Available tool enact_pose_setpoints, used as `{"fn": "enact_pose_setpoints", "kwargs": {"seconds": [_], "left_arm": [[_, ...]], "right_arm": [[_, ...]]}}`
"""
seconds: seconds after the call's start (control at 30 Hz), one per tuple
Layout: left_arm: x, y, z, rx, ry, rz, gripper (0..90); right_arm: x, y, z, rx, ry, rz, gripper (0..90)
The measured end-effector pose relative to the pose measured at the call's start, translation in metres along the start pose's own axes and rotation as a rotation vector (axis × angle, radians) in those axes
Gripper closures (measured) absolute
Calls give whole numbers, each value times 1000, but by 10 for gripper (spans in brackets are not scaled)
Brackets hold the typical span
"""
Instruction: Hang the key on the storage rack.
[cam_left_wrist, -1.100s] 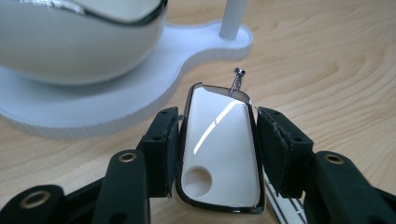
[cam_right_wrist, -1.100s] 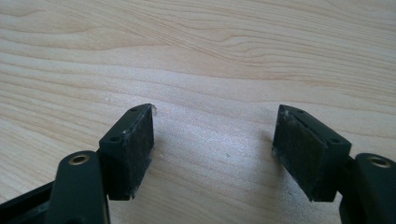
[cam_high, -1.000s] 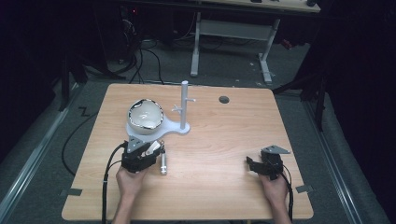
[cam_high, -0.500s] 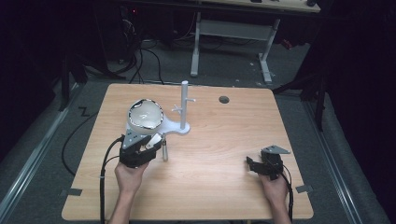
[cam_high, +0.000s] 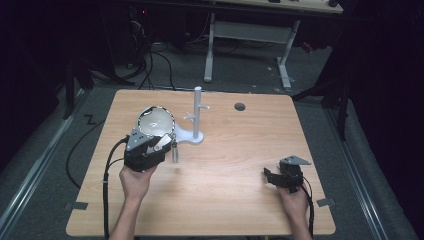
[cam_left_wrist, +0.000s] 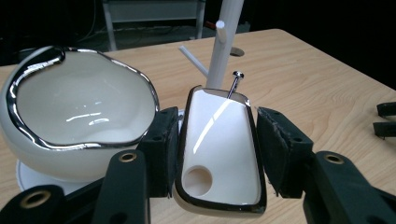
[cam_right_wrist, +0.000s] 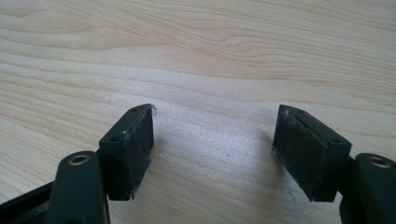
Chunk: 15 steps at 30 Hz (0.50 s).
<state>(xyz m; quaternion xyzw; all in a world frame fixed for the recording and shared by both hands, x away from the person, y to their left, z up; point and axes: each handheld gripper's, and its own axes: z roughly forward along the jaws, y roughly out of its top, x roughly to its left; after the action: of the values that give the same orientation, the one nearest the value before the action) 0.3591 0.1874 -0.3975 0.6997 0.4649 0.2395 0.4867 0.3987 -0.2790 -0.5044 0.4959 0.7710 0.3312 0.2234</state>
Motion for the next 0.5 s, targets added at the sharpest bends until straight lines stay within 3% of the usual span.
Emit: {"fn": "enact_pose_setpoints", "kwargs": {"seconds": [0.5], "left_arm": [[5, 25, 4, -9, 10, 22, 508]], "right_arm": [[0, 0, 0, 0, 2, 0, 291]]}}
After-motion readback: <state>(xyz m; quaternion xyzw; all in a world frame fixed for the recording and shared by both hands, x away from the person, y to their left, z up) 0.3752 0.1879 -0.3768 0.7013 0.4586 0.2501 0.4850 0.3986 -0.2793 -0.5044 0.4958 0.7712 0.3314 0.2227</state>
